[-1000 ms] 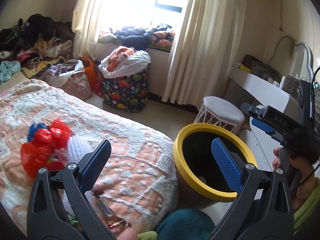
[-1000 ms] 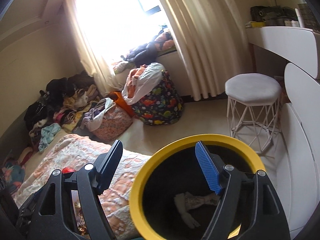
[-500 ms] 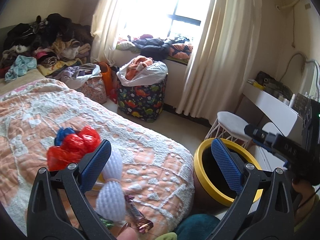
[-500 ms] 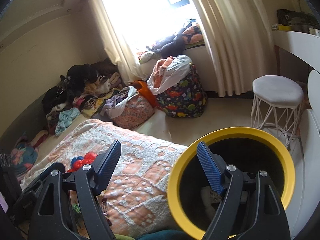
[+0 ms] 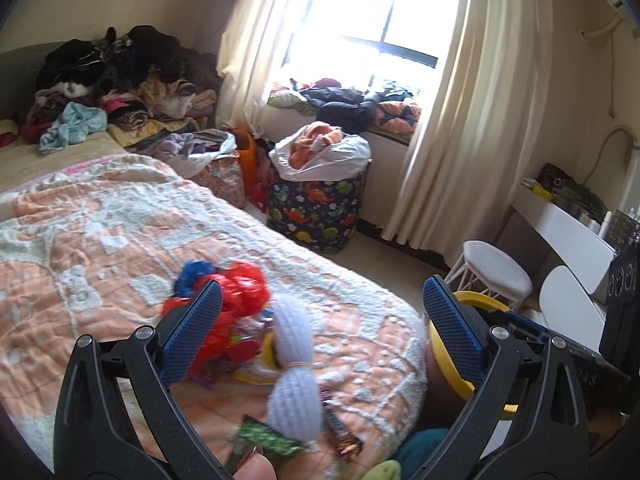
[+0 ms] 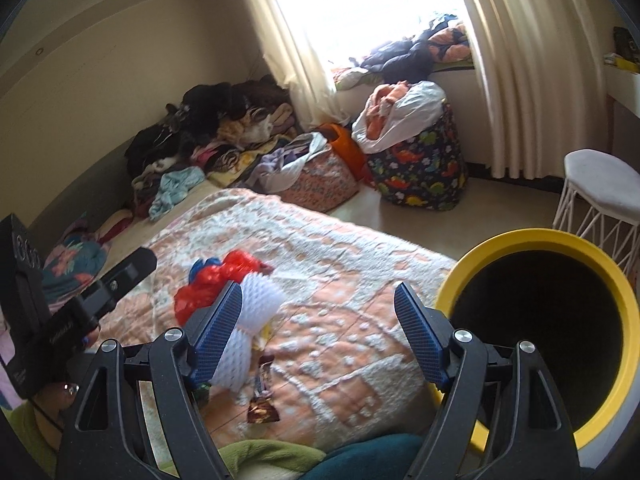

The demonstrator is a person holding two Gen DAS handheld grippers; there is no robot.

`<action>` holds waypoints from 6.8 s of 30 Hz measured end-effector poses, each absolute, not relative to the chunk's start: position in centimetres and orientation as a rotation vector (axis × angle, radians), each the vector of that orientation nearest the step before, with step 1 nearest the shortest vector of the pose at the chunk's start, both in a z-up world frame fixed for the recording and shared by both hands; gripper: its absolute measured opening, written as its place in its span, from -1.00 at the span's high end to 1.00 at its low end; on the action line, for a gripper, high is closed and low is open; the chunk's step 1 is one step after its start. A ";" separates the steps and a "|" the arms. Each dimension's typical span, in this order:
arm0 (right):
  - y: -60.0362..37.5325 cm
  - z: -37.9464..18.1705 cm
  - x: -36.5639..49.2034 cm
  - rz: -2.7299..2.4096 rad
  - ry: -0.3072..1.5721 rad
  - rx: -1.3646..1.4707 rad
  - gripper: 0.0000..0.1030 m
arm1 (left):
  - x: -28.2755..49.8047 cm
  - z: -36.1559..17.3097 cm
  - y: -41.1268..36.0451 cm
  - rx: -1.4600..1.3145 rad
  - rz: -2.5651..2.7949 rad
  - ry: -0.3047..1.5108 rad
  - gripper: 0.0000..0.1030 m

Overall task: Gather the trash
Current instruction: 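Move both tools back to the trash pile on the bed, then grasp the green snack wrapper with the left tool while the right tool grasps the brown chocolate wrapper, then carry both wrappers with both tools over the yellow-rimmed bin, then open both tools to drop the wrappers into the bin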

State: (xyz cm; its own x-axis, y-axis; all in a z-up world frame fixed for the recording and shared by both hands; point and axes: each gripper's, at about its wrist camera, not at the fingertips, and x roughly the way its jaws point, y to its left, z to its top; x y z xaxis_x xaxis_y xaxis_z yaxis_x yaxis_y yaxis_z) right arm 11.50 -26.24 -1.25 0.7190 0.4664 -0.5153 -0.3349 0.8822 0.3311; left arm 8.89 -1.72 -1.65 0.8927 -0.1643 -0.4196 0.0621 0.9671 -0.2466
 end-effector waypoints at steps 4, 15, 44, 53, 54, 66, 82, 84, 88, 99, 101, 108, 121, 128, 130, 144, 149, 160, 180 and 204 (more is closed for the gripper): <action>-24.3 -2.0 10.9 0.490 0.658 0.186 -0.47 | 8.5 -2.3 0.2 -0.240 -0.086 0.476 -0.79; -20.9 -5.1 10.9 0.582 0.808 0.130 -0.29 | 6.5 -5.5 3.6 -0.219 -0.100 0.596 -0.78; -19.3 -10.4 13.0 0.637 1.004 0.120 0.55 | 5.5 -12.0 1.6 -0.167 -0.350 0.921 0.62; -20.0 -7.3 12.3 0.660 0.911 0.144 0.55 | 4.6 -9.3 2.5 -0.199 -0.314 0.801 0.68; -19.9 -7.1 12.2 0.662 0.905 0.144 0.55 | 4.4 -8.9 2.3 -0.204 -0.327 0.790 0.68; -21.3 -4.8 11.7 0.641 0.830 0.159 0.55 | 4.5 -6.5 -0.2 -0.175 -0.368 0.731 0.68; -23.2 -2.6 11.6 0.610 0.761 0.196 0.55 | 5.7 -3.8 -1.8 -0.180 -0.367 0.668 0.68; -23.5 -2.4 11.6 0.604 0.752 0.196 0.55 | 5.8 -3.6 -2.1 -0.181 -0.369 0.662 0.68; -24.0 -2.0 11.6 0.593 0.741 0.201 0.55 | 6.0 -3.2 -2.3 -0.177 -0.373 0.654 0.68; -25.7 -0.9 11.8 0.551 0.705 0.214 0.55 | 6.6 -2.0 -4.0 -0.156 -0.397 0.623 0.68; -26.0 -0.8 11.7 0.544 0.699 0.219 0.55 | 6.7 -1.9 -4.2 -0.154 -0.402 0.620 0.68; -27.2 -0.5 11.7 0.507 0.688 0.233 0.55 | 6.9 -1.8 -4.8 -0.139 -0.418 0.613 0.68; -30.4 -0.1 12.0 0.424 0.666 0.267 0.55 | 7.7 -1.7 -6.7 -0.104 -0.458 0.609 0.68; -32.9 -0.2 12.2 0.377 0.653 0.310 0.55 | 8.4 -1.7 -7.9 -0.086 -0.481 0.609 0.68; -33.6 -0.1 12.4 0.363 0.648 0.320 0.55 | 8.5 -1.7 -8.3 -0.080 -0.490 0.609 0.68; -37.8 -0.2 12.8 0.270 0.628 0.370 0.55 | 9.3 -1.9 -11.6 -0.048 -0.539 0.601 0.68; -38.9 -0.4 12.9 0.237 0.629 0.383 0.55 | 9.7 -2.0 -12.8 -0.042 -0.555 0.601 0.68; -42.0 -1.3 13.0 0.162 0.629 0.423 0.55 | 10.5 -2.8 -15.8 -0.016 -0.605 0.613 0.68; -46.3 -4.2 13.4 0.059 0.694 0.534 0.55 | 14.6 -7.5 -20.9 -0.019 -0.641 0.785 0.67; -48.9 -4.7 13.2 -0.031 0.668 0.592 -0.47 | 16.0 -7.7 -23.2 -0.044 -0.617 0.718 -0.78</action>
